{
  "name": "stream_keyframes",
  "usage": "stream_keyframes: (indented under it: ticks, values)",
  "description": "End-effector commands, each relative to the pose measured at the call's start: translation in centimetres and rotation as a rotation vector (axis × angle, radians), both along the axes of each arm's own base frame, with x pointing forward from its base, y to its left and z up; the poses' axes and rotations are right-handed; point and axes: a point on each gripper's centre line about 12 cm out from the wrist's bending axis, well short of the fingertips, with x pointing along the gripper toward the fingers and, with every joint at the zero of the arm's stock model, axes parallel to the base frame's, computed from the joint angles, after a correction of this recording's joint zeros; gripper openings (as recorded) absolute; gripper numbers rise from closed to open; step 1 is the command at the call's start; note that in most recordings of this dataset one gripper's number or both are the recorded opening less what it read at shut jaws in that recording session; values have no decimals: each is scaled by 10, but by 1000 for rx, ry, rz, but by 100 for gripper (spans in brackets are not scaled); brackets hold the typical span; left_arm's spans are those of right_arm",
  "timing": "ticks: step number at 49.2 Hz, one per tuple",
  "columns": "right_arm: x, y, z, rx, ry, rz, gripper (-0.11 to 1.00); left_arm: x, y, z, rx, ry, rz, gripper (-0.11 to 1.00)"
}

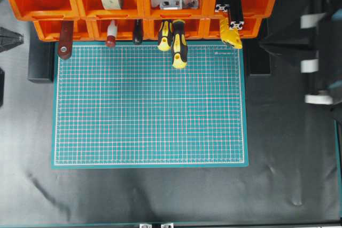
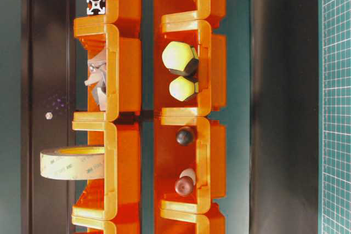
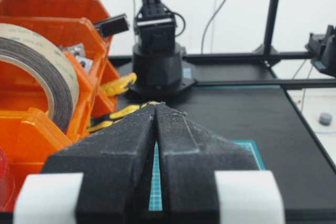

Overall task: Pick frame from container rack with right arm.
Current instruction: 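Move the right gripper toward the orange rack's extrusion bin, then close the right gripper on a black aluminium extrusion in the bin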

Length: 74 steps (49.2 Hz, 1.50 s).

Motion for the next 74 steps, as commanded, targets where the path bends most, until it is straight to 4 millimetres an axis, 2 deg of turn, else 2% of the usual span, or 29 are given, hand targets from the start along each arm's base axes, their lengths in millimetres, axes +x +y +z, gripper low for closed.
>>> stream_keyframes:
  ticks: [1,15,28,33,42,46,60,74]
  values:
    - [4,3,3,-151,-16,-50,2,2,0,9,2,-17,1,0]
    - [1,13,-5,-416,-135,-190,2,2,0,8,2,-11,2,0]
    - [6,19,-21,-479,-84,-180,4,2,0,5,1,8,2,0]
    - [9,22,-28,-489,-74,-164,20,2,0,5,1,8,2,0]
    - [15,21,-42,-516,-42,-165,69,2,0,5,0,9,2,0]
    - [17,19,-48,-544,-31,-165,83,2,1,4,0,11,4,0]
    - [28,4,-52,-578,-44,-176,82,2,0,2,0,15,2,0]
    - [38,-8,-64,-579,-17,-182,82,2,0,1,0,17,2,0]
